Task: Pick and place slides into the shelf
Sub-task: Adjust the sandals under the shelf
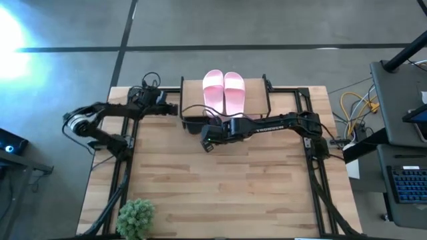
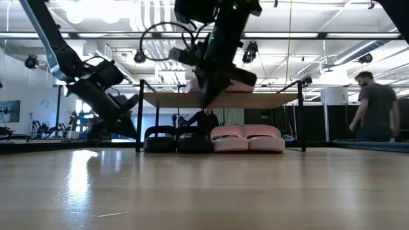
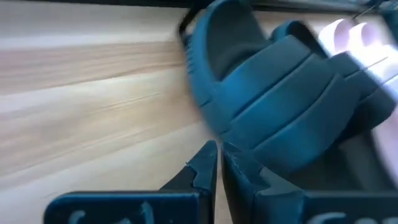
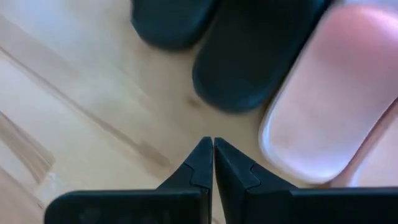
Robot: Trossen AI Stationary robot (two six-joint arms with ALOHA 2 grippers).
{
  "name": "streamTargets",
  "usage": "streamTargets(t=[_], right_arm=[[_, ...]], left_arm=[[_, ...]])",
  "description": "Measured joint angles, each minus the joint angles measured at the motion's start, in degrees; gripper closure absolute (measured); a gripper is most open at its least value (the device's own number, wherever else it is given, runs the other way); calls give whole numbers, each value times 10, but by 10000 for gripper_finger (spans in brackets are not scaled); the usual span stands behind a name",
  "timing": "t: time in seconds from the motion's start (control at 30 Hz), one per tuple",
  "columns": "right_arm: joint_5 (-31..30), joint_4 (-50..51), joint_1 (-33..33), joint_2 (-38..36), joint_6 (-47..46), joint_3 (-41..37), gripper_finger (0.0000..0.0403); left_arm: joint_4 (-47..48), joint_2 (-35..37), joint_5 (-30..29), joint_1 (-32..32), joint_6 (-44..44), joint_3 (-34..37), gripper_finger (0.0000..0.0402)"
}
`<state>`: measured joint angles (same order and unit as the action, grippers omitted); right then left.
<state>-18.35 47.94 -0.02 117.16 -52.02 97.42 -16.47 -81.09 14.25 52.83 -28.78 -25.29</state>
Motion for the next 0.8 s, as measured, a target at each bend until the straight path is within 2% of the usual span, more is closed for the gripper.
streamTargets(t=[0.1, 0.4, 0.6, 0.8], right_arm=[[19, -8, 0, 0, -21, -20, 394], [21, -100, -2, 5, -35, -93, 394], [22, -143, -4, 29, 10, -104, 394], [14, -177, -11, 58, 36, -104, 394]], left_arm=[[64, 55, -9, 13, 38, 9, 394], [201, 259, -9, 25, 57, 36, 394], [236, 367, -4, 25, 56, 40, 394], [244, 435, 18, 25, 52, 40, 394]])
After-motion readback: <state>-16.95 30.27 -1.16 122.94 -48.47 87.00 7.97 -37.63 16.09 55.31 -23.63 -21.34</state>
